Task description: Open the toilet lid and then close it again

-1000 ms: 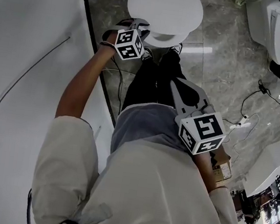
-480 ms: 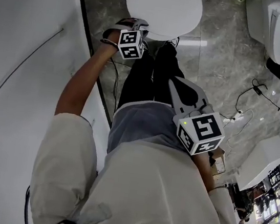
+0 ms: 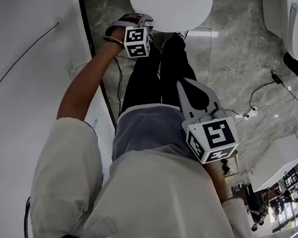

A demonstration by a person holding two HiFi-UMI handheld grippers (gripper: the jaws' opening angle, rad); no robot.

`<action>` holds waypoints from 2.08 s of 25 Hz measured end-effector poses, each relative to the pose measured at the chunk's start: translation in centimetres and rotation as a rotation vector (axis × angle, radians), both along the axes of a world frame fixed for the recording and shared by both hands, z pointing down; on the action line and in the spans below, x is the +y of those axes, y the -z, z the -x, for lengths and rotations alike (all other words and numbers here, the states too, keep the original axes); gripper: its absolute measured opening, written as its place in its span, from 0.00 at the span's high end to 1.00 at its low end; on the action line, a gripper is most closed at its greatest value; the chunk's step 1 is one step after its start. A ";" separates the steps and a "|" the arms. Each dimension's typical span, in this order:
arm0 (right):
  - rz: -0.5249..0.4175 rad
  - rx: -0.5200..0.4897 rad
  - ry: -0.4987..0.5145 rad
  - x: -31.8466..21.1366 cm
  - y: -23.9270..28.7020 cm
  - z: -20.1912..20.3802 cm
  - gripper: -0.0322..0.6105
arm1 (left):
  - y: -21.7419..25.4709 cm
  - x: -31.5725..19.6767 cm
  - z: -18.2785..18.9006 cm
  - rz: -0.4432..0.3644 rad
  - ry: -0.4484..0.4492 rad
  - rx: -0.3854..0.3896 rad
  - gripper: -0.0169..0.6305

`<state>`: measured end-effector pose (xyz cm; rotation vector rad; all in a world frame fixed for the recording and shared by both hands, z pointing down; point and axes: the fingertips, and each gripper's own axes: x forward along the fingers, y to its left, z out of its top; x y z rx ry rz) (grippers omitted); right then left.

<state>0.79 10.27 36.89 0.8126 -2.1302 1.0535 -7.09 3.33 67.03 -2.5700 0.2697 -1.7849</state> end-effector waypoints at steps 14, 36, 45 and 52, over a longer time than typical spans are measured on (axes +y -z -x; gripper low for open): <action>0.067 0.029 -0.011 1.2 -2.9 -1.4 0.93 | -5.1 2.1 -0.1 0.088 0.025 -0.029 0.82; 0.148 0.057 -0.030 1.3 -5.5 -3.1 0.93 | -12.6 3.0 -0.4 0.162 0.281 -0.095 0.83; 0.147 0.060 -0.024 1.6 -5.9 -3.6 0.93 | -14.8 2.6 -0.1 0.231 0.406 -0.131 0.89; 0.142 0.073 -0.016 1.8 -6.0 -4.8 0.93 | -16.3 2.5 0.4 0.294 0.483 -0.174 0.93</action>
